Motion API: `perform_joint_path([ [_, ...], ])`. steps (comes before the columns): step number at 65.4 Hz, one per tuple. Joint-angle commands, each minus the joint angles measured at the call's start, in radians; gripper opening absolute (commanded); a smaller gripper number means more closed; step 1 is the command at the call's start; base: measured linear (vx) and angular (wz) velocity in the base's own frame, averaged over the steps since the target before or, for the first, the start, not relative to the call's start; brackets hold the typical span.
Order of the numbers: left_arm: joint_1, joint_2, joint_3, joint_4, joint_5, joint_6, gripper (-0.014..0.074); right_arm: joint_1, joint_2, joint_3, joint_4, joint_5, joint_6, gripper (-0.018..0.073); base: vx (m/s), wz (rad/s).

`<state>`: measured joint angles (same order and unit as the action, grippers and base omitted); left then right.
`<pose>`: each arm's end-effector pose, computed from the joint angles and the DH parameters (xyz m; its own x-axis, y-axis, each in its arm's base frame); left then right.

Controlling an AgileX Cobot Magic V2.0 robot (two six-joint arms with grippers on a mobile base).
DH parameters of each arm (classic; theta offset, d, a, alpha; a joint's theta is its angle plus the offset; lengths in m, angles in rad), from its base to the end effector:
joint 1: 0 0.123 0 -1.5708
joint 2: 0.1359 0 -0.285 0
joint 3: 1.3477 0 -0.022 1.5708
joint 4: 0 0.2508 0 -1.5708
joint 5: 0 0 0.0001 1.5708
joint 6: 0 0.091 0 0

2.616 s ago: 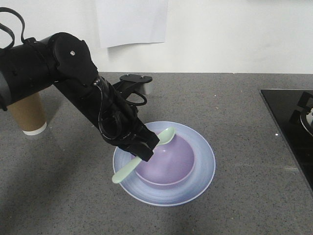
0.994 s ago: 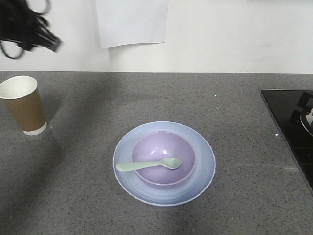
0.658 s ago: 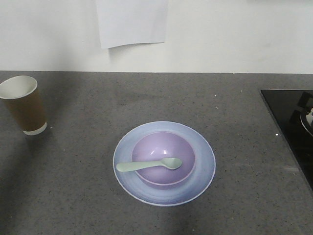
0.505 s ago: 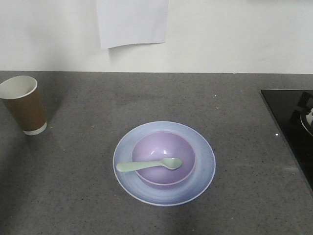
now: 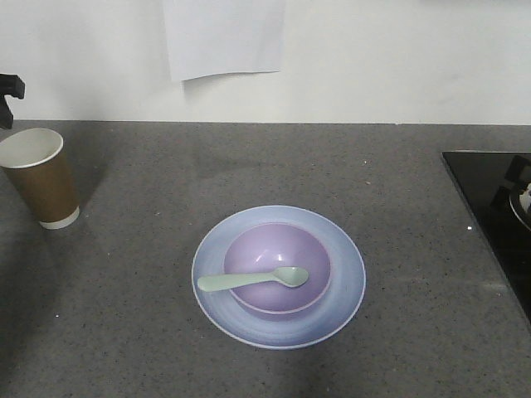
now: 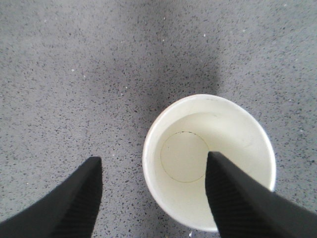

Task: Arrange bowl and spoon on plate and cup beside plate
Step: 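Move the left gripper over the brown paper cup and grasp its rim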

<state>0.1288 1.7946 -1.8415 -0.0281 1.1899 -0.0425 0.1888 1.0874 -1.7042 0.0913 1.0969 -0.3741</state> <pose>0.3877 0.0478 0.3659 -0.8557 -0.1642 -0.4908 -0.1612 0.9857 -0.0487 0.1594 0.0380 0.5354 -0.2690 -0.3825 -0.8840 -0.3686 0.8888 -0.2724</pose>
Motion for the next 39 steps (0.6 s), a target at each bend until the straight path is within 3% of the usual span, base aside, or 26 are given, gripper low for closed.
perform_joint_path([
  [1, 0.0, -0.016, -0.028, -0.011, -0.051, 0.003, 0.0444, -0.007, -0.007, -0.018, 0.004, -0.06, 0.0, -0.0005, 0.0, 0.0],
  [30, 0.0, 0.098, -0.028, -0.011, -0.036, 0.003, 0.0429, -0.007, -0.007, -0.018, 0.004, -0.06, 0.0, -0.0005, 0.0, 0.0],
  [39, 0.0, 0.1, -0.028, -0.011, -0.037, 0.003, 0.0294, -0.007, -0.007, -0.018, 0.004, -0.059, 0.0, -0.0005, 0.0, 0.0],
])
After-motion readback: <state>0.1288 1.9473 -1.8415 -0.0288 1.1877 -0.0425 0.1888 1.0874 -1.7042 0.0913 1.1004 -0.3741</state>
